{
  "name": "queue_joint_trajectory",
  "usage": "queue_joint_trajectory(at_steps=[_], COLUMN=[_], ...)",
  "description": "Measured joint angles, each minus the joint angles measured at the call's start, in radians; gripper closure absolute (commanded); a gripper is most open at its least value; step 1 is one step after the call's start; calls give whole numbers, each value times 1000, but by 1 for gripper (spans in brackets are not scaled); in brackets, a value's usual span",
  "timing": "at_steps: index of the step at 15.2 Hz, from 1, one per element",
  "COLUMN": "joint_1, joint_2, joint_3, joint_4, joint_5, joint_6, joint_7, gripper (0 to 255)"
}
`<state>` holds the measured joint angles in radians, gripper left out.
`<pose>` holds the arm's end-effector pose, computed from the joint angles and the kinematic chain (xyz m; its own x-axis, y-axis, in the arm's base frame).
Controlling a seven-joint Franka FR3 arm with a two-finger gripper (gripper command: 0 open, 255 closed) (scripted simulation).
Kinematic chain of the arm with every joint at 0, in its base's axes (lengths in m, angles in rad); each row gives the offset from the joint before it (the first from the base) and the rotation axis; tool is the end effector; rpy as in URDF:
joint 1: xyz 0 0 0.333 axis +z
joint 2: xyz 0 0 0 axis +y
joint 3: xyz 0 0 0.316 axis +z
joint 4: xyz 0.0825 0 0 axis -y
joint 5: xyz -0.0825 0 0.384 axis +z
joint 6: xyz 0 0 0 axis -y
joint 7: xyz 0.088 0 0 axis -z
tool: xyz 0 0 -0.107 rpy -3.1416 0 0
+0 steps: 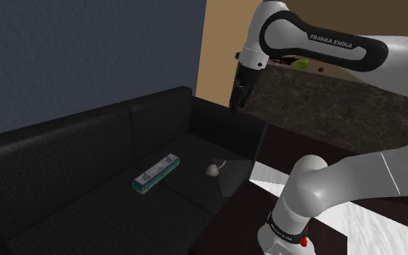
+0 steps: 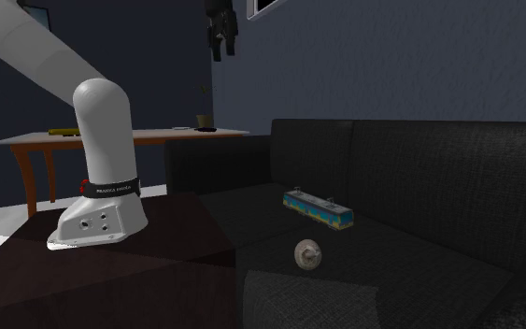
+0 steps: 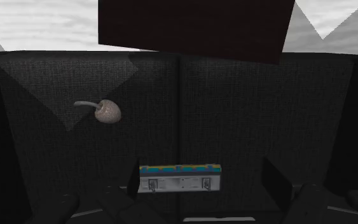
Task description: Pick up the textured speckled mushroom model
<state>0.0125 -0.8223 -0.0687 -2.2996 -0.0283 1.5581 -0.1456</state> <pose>0.2951 -0.0280 0.6261 0.9909 0.1068 0.0818 0.1080 -0.9941 -0.0104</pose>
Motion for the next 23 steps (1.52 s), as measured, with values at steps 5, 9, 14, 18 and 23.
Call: queue_joint_trajectory(at_steps=[5,9,14,18,23], joint_1=[10,16,17,15,8], joint_2=[16,35,110,206,353], joint_3=[-27,-67,-129,-179,-235], joint_4=[-76,-181,-279,-322,-367], joint_5=[-42,-104,-192,-263,-353], joint_6=[72,173,326,453,635], joint_7=[-75,-172,-293,-384,-475], gripper=[0,0,0,0,0])
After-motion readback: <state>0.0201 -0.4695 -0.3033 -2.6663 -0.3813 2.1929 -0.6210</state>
